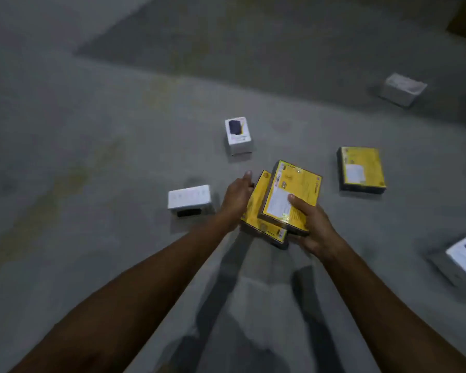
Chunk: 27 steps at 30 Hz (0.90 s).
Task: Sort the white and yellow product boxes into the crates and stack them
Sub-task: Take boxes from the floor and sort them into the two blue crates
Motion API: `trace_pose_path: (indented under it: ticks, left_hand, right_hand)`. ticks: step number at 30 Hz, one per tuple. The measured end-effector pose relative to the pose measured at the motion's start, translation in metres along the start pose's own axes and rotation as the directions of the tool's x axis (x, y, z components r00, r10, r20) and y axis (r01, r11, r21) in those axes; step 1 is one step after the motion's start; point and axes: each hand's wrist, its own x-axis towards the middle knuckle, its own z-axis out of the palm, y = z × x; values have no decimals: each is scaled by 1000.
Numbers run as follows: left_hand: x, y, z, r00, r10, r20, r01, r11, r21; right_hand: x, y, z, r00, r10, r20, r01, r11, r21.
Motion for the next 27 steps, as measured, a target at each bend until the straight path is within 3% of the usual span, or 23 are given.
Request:
trace_pose_path:
  ticks: [2,3,5,6,8,10,11,14,16,17,18,20,21,22,23,24,25,27]
  left_hand:
    - [7,5,-30,992,87,-91,-86,996,18]
    - [12,6,-47,971,183,-152,-166,979,118]
    - [22,6,-85,911,367,-189,-228,829,510]
    - [27,2,-102,916,377,-136,-174,679,713]
    - [36,-11,-125,983,184,-21,-55,402,914]
    - [41,-28,-137,999,-45,26,-16,216,976]
    - [42,-35,-138,995,-92,26,-11,159,987]
    - [38,-41,-129,1000,4,-27,27,86,996]
    - [42,-32,-122,997,48,-68,63,102,993]
    - [44,-25,-117,996,51,-73,63,167,984]
    - [48,-19,-111,995,58,-80,60,290,955]
    - [50,-1,-93,987,83,-137,49,655,754]
    - [48,10,-79,986,58,-154,35,840,541]
    - [45,19,-66,994,-19,-111,48,961,271]
    - [41,30,-51,994,-98,38,98,995,-11]
    - [36,40,-37,961,-114,253,178,953,-247]
    - [30,49,-24,904,-76,422,253,888,-383]
    - [20,64,3,827,-7,562,319,828,-460]
  right_hand:
    - [5,6,21,999,25,46,-27,998,54]
    - [7,9,30,998,37,57,-41,997,69]
    - [6,14,44,996,62,63,-68,993,92]
    - [4,15,49,996,72,61,-78,991,111]
    - [1,18,49,994,88,63,-96,985,143]
    - [0,18,43,994,91,55,-99,982,162]
    - [-1,18,38,995,88,44,-94,982,163]
    - [0,12,22,997,82,2,-81,985,150]
    - [-4,4,13,998,60,-31,-55,985,161]
    - [-5,0,9,998,49,-48,-41,985,167]
    - [-7,-3,4,998,40,-53,-30,983,179]
    - [-11,-13,-3,998,16,-64,-1,974,228]
    - [-13,-17,-7,997,6,-81,15,968,252]
    - [-17,-22,-9,995,-2,-98,29,960,278]
    - [-21,-27,-12,994,-13,-107,45,953,299]
    - [-26,-32,-15,994,-24,-107,57,946,319]
    - [-30,-37,-18,991,-40,-124,79,942,327]
    - [-39,-47,-21,980,-64,-187,120,945,306]
